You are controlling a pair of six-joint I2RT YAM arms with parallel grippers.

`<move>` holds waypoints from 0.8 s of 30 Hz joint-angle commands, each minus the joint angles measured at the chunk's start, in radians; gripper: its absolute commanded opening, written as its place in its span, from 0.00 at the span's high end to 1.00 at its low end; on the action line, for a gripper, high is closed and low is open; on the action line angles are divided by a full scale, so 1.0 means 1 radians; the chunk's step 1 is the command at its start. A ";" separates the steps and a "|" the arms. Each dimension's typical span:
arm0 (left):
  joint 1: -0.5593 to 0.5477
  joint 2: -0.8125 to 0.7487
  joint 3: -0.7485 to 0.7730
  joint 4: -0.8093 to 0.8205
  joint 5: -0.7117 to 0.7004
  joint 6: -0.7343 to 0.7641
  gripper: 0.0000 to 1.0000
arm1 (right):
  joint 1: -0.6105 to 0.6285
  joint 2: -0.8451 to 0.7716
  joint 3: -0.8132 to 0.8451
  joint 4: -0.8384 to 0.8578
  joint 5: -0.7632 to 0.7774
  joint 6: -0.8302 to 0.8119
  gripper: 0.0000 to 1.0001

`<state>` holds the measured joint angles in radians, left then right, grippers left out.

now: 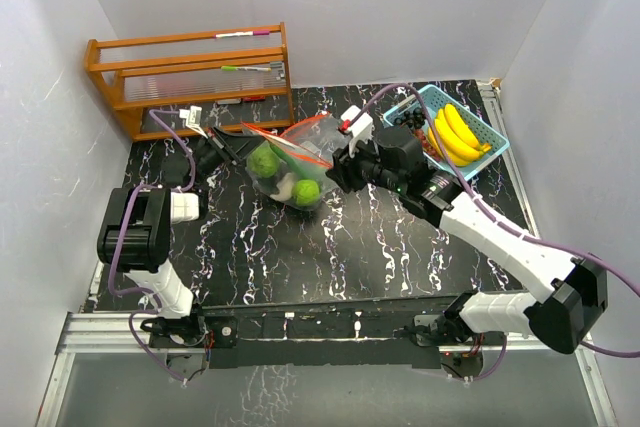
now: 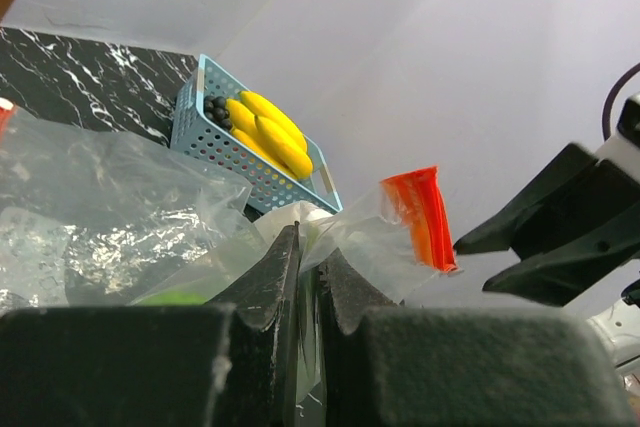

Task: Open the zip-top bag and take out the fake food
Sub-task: Unzip the zipper food storage bag at the center of the board, then pick up the food from the center of the board.

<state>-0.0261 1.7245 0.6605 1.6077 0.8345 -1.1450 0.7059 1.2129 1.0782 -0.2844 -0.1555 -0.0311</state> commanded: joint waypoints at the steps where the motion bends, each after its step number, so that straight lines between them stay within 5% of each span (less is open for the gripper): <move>1: -0.025 -0.042 -0.013 0.182 -0.002 0.023 1.00 | -0.003 0.042 0.119 0.129 -0.016 0.006 0.68; 6: -0.032 -0.034 -0.014 0.183 0.004 0.024 1.00 | -0.003 0.124 0.186 0.196 -0.097 0.033 0.91; 16: -0.035 -0.030 -0.021 0.182 0.003 0.027 1.00 | -0.003 0.240 0.217 0.239 -0.195 0.073 0.92; 24: -0.039 -0.029 -0.012 0.183 0.018 0.023 1.00 | -0.003 0.292 0.207 0.254 -0.121 0.063 0.92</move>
<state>-0.0566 1.7245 0.6388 1.6073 0.8356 -1.1301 0.7059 1.4857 1.2564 -0.1101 -0.3126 0.0334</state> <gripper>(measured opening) 0.043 0.077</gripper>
